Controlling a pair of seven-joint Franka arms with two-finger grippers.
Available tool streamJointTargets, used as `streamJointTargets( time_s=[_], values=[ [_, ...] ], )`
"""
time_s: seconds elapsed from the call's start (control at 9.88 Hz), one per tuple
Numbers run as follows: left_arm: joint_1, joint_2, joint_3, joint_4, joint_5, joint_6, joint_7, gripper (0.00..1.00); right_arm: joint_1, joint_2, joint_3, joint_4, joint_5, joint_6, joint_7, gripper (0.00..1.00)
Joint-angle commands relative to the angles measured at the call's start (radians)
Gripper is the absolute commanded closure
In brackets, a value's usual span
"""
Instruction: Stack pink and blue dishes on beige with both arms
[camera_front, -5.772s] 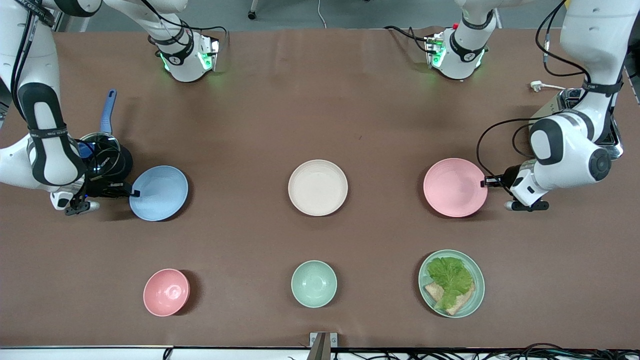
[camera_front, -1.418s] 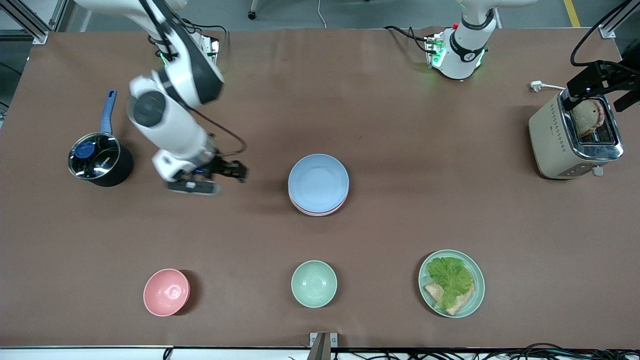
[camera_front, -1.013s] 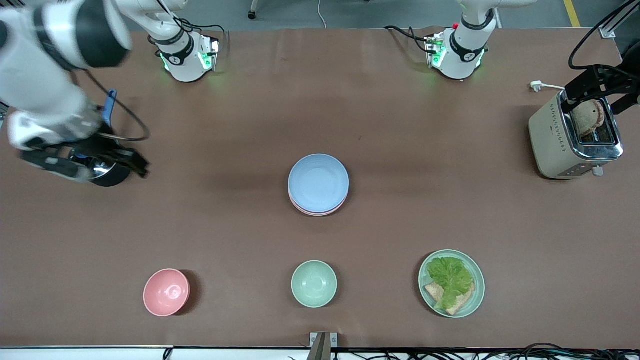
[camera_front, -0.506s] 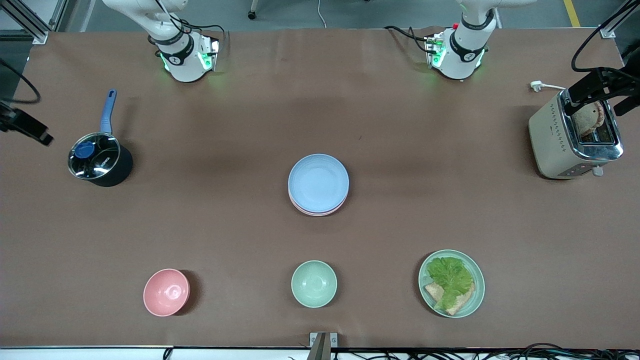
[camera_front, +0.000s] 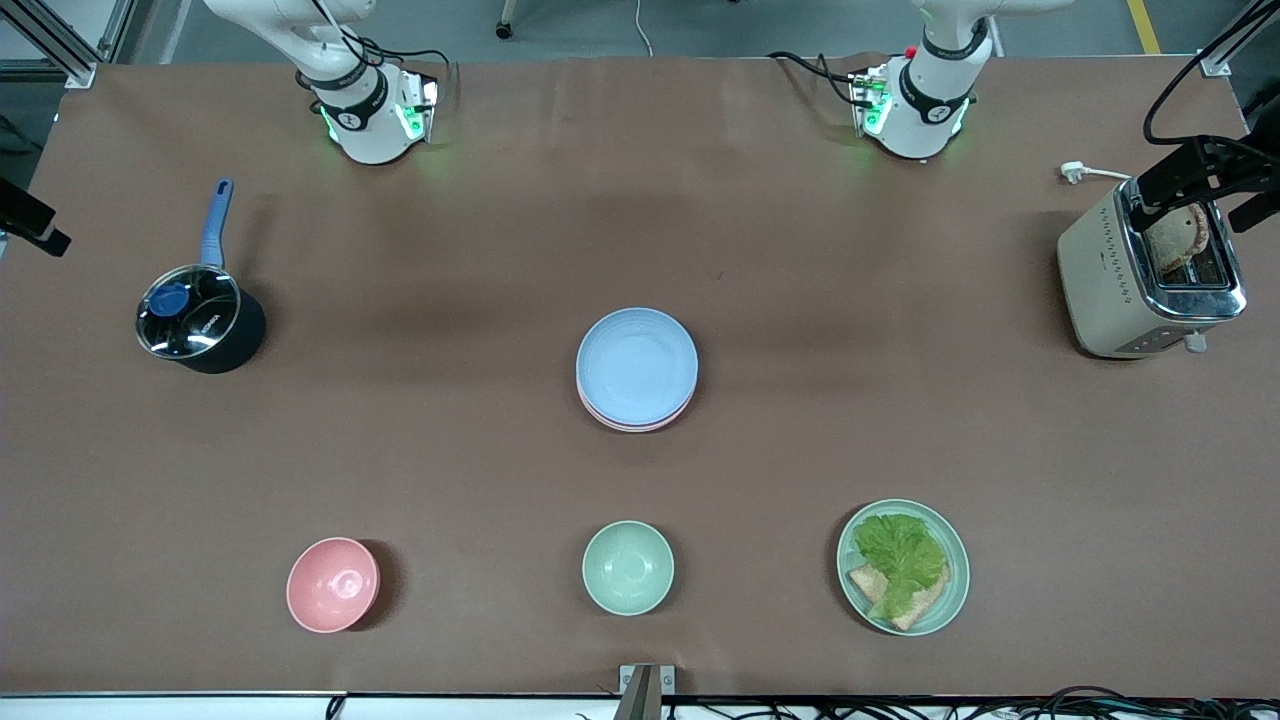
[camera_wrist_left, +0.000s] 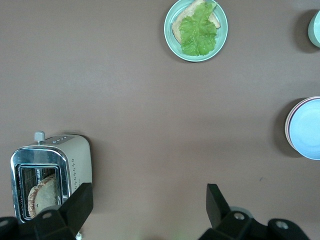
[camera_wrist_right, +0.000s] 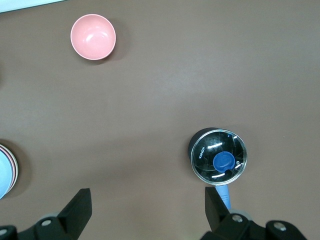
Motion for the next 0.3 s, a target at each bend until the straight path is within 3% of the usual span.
streamJointTargets(
  time_s=[0.0,0.2],
  values=[
    [0.001,0.008,-0.006,-0.024,0.019,0.006,-0.007,0.0,-0.002,0.003,-0.005,0.011,0.015,-0.012,-0.011,0.0],
    [0.001,0.008,-0.006,-0.024,0.018,0.006,-0.007,0.0,-0.009,0.003,0.012,0.009,0.015,-0.012,-0.011,0.0]
  ],
)
